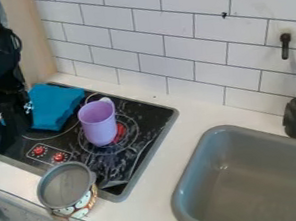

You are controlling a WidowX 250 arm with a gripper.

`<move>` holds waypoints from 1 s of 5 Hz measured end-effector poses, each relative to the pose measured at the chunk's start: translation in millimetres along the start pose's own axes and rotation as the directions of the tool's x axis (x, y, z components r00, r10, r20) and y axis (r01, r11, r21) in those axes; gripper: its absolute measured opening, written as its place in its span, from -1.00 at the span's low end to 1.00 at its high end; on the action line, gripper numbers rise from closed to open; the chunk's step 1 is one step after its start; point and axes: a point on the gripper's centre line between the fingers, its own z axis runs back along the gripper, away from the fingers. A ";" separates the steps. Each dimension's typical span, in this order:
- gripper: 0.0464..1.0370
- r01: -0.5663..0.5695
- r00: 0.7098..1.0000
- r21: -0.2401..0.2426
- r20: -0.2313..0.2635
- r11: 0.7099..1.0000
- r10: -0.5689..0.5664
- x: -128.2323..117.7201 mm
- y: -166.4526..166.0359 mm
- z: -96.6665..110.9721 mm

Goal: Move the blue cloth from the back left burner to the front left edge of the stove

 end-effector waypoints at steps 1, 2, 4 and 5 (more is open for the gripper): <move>0.93 -0.004 1.000 -0.010 -0.019 1.000 0.004 -2.4 -1.4 -4.6; 0.93 -0.075 0.995 0.020 -0.064 0.997 0.076 14.1 14.6 -6.6; 0.93 -0.091 0.995 0.045 -0.023 0.995 0.092 44.5 31.8 -8.8; 0.93 -0.099 0.995 0.038 -0.004 0.994 0.099 61.2 38.6 -19.2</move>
